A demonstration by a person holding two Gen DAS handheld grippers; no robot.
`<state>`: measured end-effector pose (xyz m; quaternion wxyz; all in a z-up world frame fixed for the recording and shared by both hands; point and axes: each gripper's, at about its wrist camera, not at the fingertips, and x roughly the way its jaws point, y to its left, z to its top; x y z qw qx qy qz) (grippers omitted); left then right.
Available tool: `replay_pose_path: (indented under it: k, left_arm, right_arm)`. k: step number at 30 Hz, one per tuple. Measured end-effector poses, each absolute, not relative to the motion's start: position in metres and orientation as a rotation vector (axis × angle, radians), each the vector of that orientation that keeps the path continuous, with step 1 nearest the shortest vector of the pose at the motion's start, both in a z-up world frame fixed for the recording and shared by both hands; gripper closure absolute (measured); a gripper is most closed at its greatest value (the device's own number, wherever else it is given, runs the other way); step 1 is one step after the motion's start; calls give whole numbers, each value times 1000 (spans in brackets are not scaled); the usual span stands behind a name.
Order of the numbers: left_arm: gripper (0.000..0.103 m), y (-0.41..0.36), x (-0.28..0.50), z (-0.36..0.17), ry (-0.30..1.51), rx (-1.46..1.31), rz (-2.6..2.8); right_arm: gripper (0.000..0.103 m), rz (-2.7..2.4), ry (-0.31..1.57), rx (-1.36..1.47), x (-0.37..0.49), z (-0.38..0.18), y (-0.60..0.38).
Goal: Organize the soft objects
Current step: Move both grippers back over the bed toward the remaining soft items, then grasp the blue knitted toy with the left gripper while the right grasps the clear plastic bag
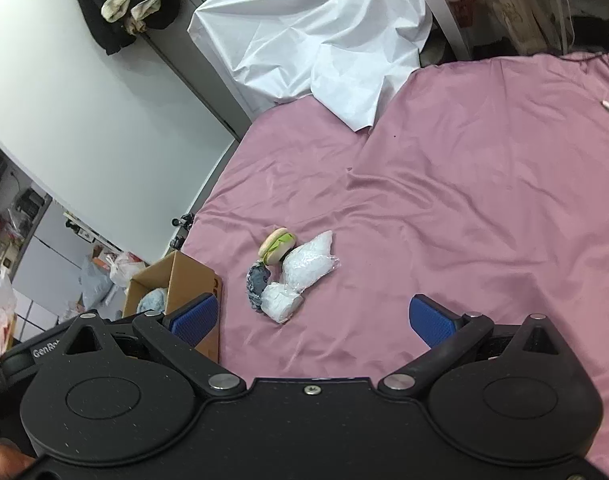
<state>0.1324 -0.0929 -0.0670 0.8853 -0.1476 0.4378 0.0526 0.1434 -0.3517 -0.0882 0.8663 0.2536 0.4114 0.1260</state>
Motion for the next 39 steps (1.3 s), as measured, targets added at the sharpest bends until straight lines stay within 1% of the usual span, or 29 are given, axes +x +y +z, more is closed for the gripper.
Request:
replay_pose_path:
  k: [13,17,21,23,25,28,29,33,39]
  left_arm:
    - [4,-99,156,-94,919,-329,137]
    - [15,-102,167,-102,923,-335,122]
    - [23,-103,180,-113,933,-337,123]
    - [30,-104,187,-119,942,-345,126]
    - [34,-104,194,-126,953,-350,122]
    - [40,-104,204,-137,969,-345,126]
    - [42,-104,208,-141,975,-346,127]
    - [47,-101,220,-153,984,-359,138]
    - [53,-98,237,-168,995,-368,146]
  right_arm:
    - [0,247,884,644,169,-110,-352]
    - [0,236,885,694,181,-123,-347]
    - [0,242,901,706,195,-133,-341]
    - [0,243,910,708,203,-138,-339]
    - [1,244,924,706,210,-143,-337]
    - [2,252,948,696,219,-152,-332]
    - [5,255,957,700,222,-155,-330]
    - [13,254,993,730,234,-168,-328]
    - [16,257,1040,786,249,-186,-328]
